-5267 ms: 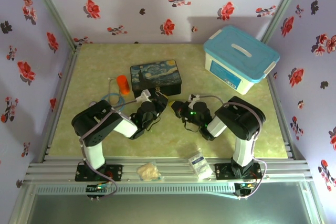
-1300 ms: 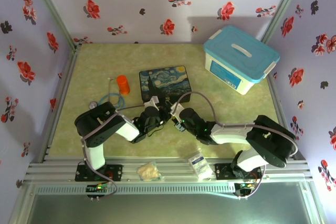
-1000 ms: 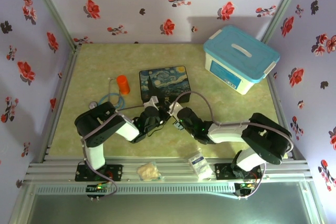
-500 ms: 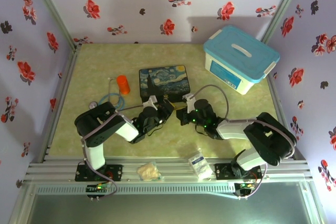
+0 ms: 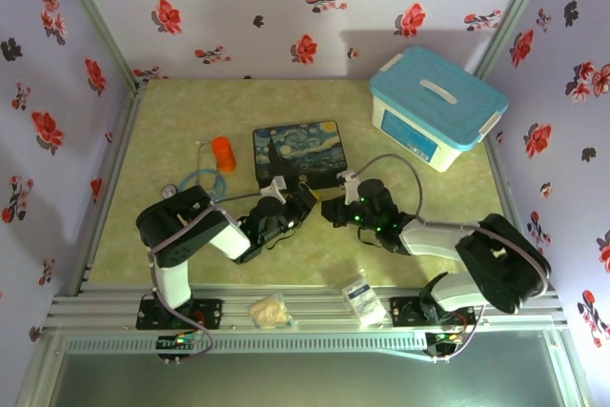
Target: Unlock a padlock with a key
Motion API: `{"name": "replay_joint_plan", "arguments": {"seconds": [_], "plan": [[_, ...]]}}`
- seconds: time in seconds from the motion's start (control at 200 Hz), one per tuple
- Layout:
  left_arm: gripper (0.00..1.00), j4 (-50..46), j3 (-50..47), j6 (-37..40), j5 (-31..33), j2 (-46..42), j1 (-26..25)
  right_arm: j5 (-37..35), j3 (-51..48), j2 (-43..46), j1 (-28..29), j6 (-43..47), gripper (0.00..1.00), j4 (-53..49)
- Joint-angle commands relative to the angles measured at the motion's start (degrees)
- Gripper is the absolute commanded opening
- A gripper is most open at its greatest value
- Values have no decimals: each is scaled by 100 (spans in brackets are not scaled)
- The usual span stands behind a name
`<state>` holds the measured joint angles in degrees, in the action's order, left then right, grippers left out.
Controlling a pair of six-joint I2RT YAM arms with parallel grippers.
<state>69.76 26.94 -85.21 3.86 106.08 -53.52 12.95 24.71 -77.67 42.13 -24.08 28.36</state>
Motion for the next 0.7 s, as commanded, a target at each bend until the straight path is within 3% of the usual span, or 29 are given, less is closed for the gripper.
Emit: {"name": "replay_joint_plan", "arguments": {"seconds": [0.0, 0.075, 0.235, 0.37, 0.49, 0.63, 0.695], "plan": [[0, 184, -46, 148, 19, 99, -1, -1455, 553, 230, 569, 1099, 18, -1211], [0, 201, -22, 132, 11, 121, -1, -1604, 704, 137, 625, 1162, 29, -1483], [0, 26, -50, 226, 12, 47, 16, -1822, 498, 471, 515, 593, 35, -1229], [0, -576, 9, 394, -189, 18, 77, -2163, 203, 901, 213, -139, 47, -746], [0, -883, 66, 494, -574, 138, 186, -2974, 542, 793, 136, -255, 49, -1456], [0, -1338, -34, 799, -925, -71, 439, -2628, 828, 529, 75, -297, 48, -1767], [0, -2044, -23, 1070, -961, -321, 539, -2512, 885, 435, 75, -338, 48, -1759]]}}
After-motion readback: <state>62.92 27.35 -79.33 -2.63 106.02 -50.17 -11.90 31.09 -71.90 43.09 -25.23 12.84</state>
